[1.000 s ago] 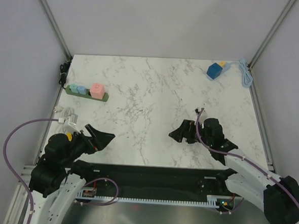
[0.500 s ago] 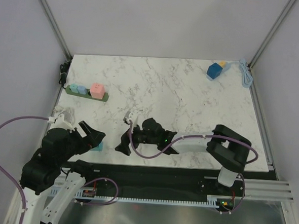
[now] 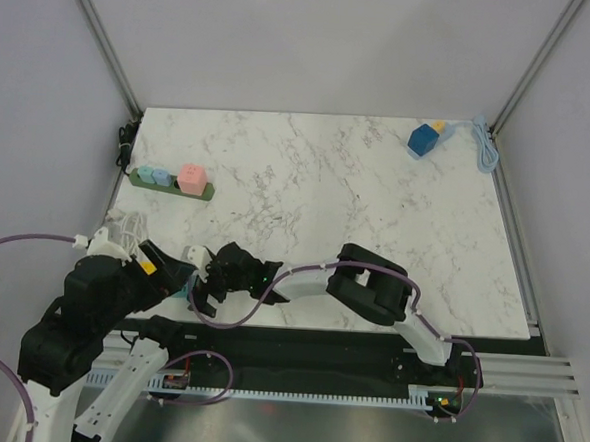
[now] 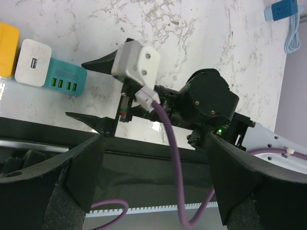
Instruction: Pull the plug off the socket
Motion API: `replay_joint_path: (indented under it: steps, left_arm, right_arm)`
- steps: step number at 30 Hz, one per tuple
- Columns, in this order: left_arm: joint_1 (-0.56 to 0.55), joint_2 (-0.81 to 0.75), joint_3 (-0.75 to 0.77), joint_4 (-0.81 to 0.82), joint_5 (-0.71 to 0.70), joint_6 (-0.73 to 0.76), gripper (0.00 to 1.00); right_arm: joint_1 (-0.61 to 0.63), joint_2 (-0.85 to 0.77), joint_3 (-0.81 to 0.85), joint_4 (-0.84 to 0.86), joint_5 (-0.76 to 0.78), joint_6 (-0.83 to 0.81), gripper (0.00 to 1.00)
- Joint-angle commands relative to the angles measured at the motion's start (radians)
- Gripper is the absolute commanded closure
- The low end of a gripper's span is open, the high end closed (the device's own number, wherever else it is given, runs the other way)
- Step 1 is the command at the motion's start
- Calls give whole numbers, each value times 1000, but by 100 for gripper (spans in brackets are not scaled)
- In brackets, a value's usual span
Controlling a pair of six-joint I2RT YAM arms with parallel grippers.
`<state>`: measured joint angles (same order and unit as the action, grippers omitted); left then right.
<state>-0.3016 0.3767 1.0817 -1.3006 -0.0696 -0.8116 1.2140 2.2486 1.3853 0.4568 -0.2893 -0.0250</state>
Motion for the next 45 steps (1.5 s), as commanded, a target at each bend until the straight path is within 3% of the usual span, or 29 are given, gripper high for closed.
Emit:
replay_joint_path:
  steps: [1,6,10,16,26,32,33,37,45]
  left_arm:
    - [-1,-16,67,-48,-19,-47,8]
    - [-1,37,191,-130,-71,-23,8]
    - [-1,53,250,-177,-104,-26,8]
    - [-2,54,251,-184,-91,-20,9]
    - [-2,47,216,-183,-87,15,9]
    - [-2,44,176,-152,-78,26,9]
    - [-2,45,173,-146,-75,32,9]
    - [-2,53,161,-131,-76,43,9]
    - [-2,68,138,-94,-96,51,10]
  right_arm:
    - [27,45,87,-58,1,-105,2]
    - [36,118,187,-128,21,-151,2]
    - [47,169,261,-173,29,-194,10]
    - [52,207,307,-239,94,-274,23]
    - [47,209,274,-282,164,-372,35]
    - [30,206,273,-288,174,-369,50]
    - [28,206,271,-290,168,-366,58]
    - [-1,190,253,-309,139,-357,74]
    - [-31,94,130,-340,131,-392,86]
